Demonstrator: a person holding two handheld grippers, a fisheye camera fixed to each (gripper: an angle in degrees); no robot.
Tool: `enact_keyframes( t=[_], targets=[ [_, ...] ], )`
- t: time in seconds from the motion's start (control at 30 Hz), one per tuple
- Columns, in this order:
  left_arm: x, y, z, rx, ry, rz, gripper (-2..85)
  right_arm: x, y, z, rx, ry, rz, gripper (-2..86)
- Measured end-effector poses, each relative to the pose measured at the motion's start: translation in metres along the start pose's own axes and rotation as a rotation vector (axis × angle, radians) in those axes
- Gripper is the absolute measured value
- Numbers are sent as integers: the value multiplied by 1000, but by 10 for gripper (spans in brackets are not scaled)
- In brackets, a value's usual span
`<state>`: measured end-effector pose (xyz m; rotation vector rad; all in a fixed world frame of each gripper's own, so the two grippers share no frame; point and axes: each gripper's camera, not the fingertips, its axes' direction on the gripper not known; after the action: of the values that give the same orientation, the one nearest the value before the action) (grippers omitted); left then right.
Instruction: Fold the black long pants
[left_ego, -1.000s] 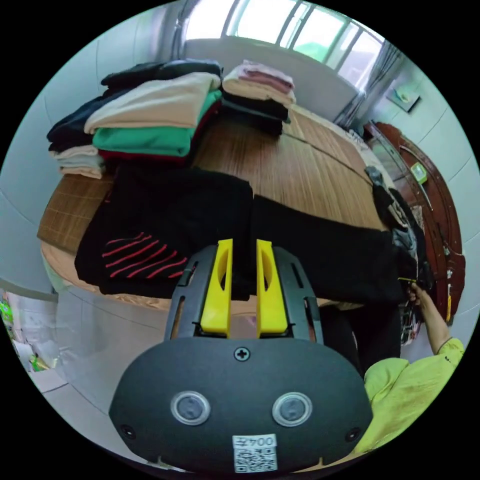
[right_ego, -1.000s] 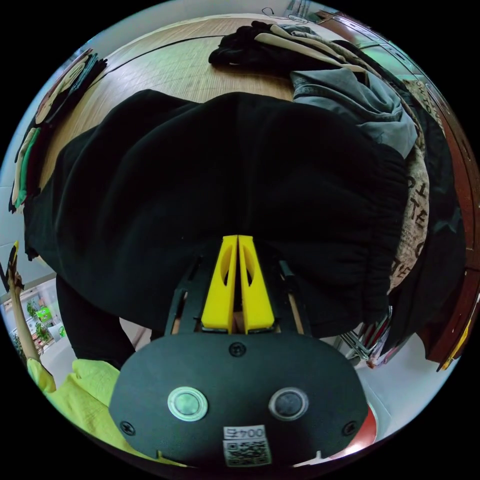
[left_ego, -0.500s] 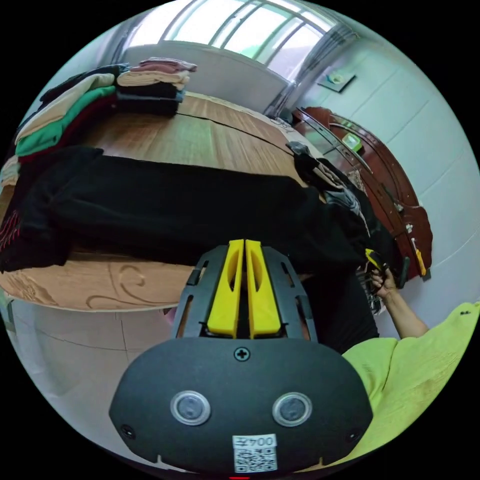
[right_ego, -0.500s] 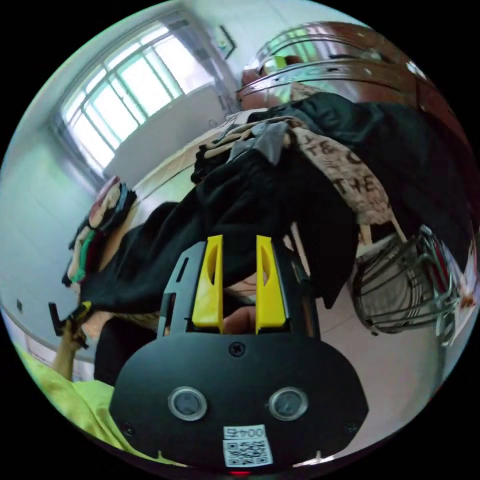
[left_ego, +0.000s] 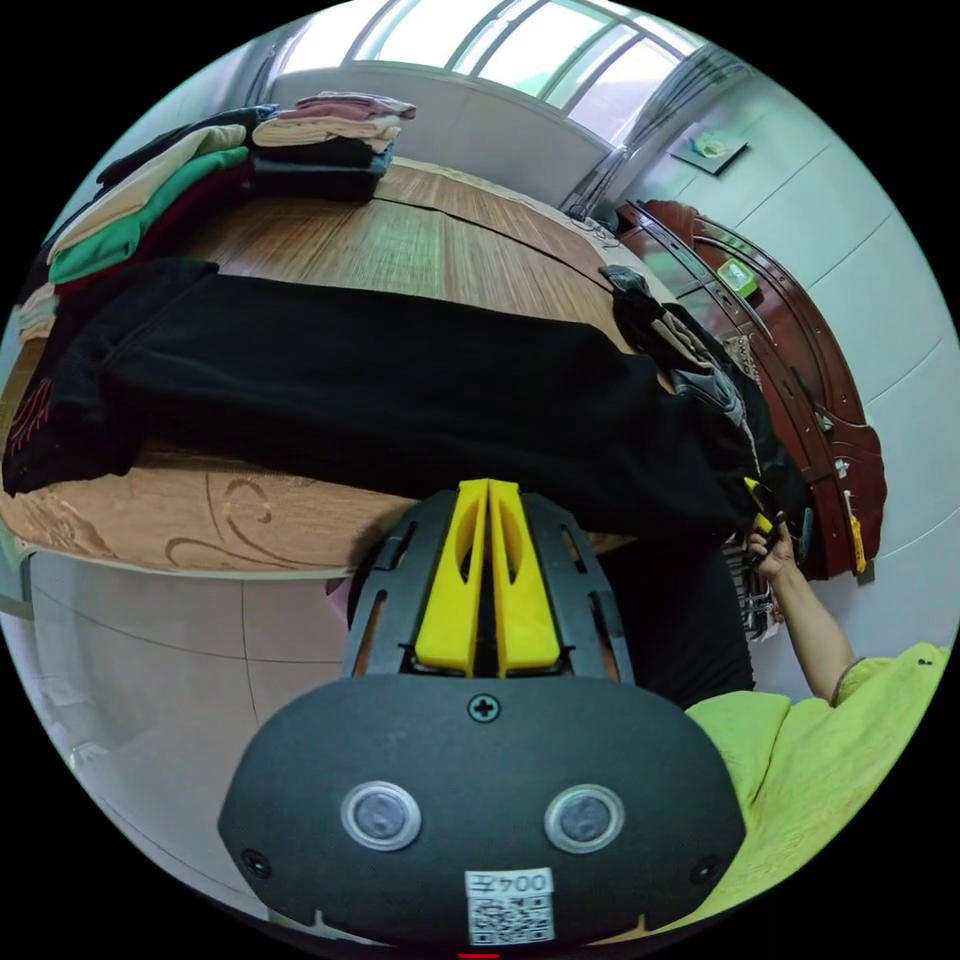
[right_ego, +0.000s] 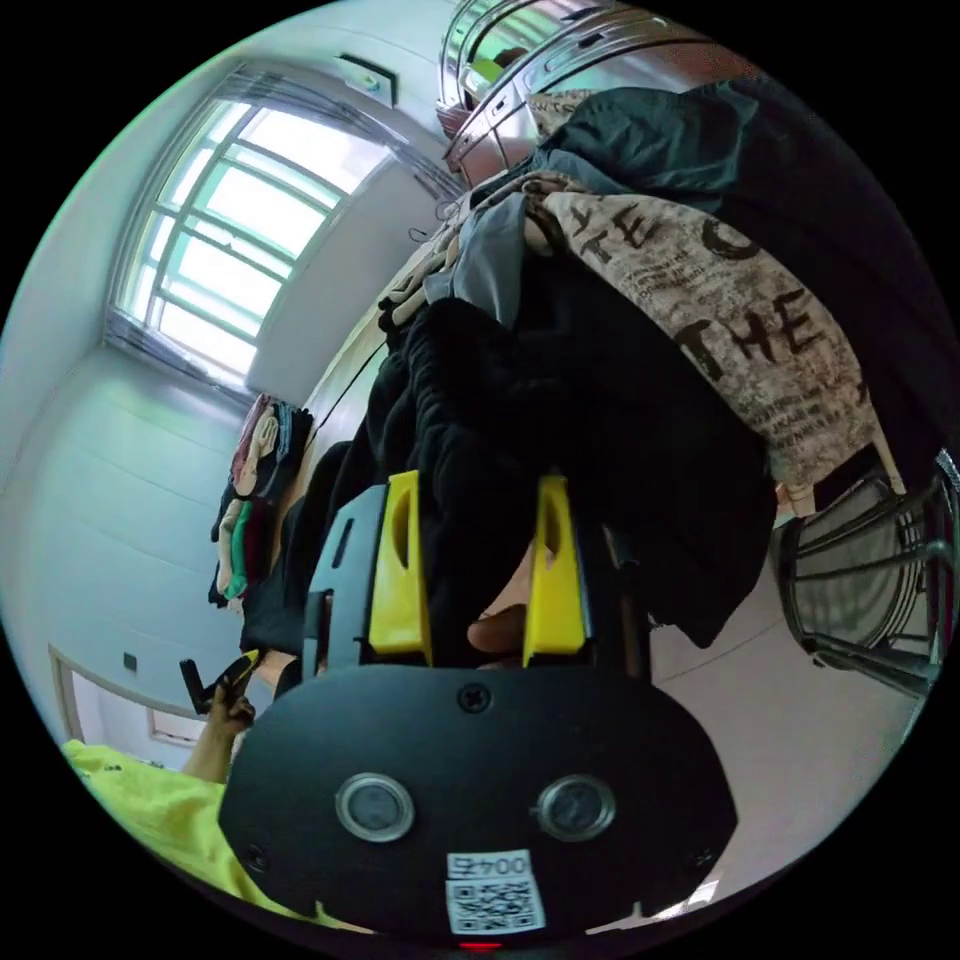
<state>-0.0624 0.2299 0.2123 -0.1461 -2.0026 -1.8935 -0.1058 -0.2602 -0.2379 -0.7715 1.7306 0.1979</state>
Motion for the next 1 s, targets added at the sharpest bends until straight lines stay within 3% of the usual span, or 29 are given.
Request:
enact_keyframes(
  t=[0.07,0.2,0.23,0.4,0.47,0.57,0.67,0.87,1.0],
  targets=[
    [-8,-6,-5,8,-14,-8,6,-16,-9,-5,-26,62,12,82],
    [-23,-16,-15,17,-40,-21,7,-120,-12,-63,78,361,-397,75],
    [-28,-19,-17,17,-46,-27,7,-120,-14,-71,97,380,-396,76],
    [-51,-27,-17,13,-34,-56,7,4,-48,-85,93,286,60,99],
    [-64,-27,-14,5,-29,-87,9,23,-44,-83,103,288,144,102],
    [-88,-25,-17,16,12,-159,17,3,-19,-99,267,346,114,104],
    [-120,-23,-24,39,46,-255,30,-52,16,-100,380,395,-102,106],
    [-178,-28,-37,186,228,-498,68,-200,98,0,53,330,-781,137],
    [-183,-38,-41,180,138,-478,71,-286,131,63,-93,185,-1009,136]
  ],
)
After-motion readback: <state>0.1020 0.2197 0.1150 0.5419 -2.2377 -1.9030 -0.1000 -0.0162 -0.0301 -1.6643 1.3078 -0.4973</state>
